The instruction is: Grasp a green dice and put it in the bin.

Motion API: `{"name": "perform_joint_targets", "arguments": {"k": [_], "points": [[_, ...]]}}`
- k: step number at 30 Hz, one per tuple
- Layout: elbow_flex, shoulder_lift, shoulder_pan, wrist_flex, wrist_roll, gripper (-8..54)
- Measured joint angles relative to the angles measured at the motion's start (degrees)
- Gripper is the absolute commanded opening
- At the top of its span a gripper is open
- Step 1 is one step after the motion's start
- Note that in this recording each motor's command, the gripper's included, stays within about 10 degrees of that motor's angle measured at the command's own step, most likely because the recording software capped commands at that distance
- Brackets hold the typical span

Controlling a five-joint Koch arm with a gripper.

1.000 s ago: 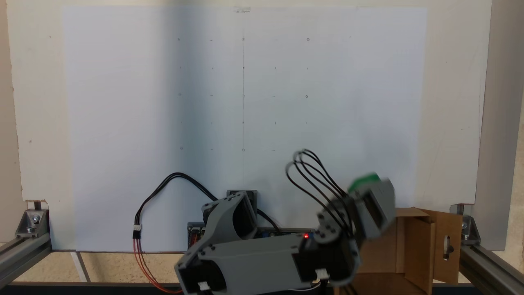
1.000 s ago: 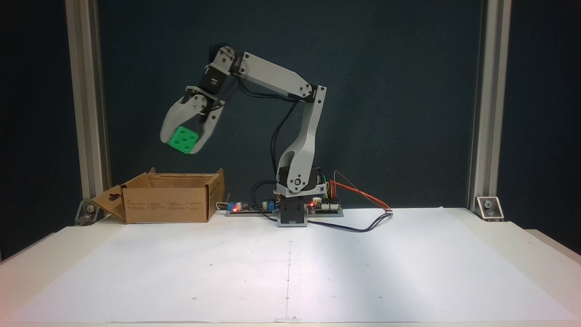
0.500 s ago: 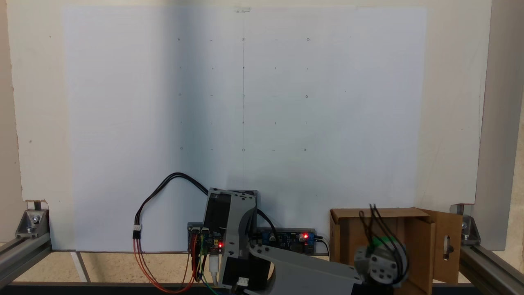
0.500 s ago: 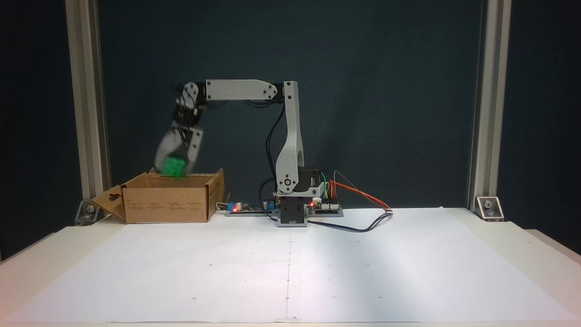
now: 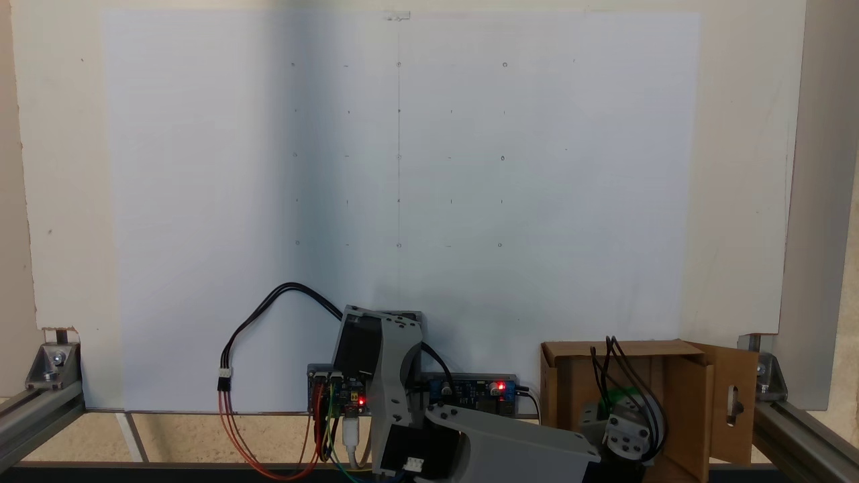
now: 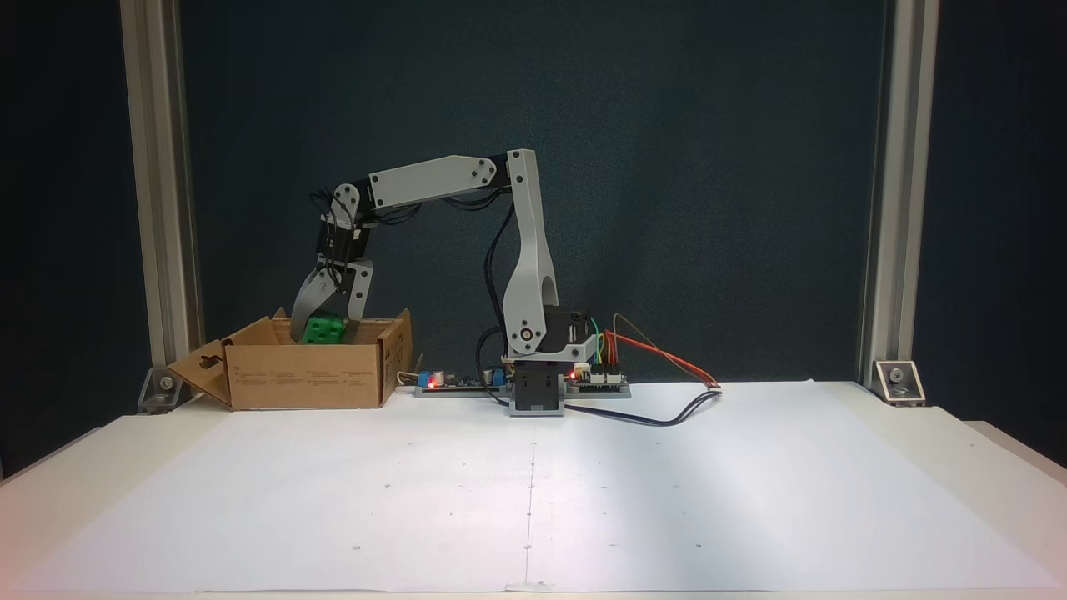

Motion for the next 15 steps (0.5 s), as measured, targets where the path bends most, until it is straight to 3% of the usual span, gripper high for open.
{"name": "perform_joint_targets", "arguments": {"k": [1, 3, 6, 15], "points": [[-0.09, -0.09, 0.18, -0.35, 0.0, 11.5], [0.0, -0.35, 0.53, -0.53, 0.0, 21.4], [0.26, -0.26, 1.41, -0.53, 0.0, 28.8], [0.53, 0.0, 1.49, -0.53, 0.0, 29.3]]}}
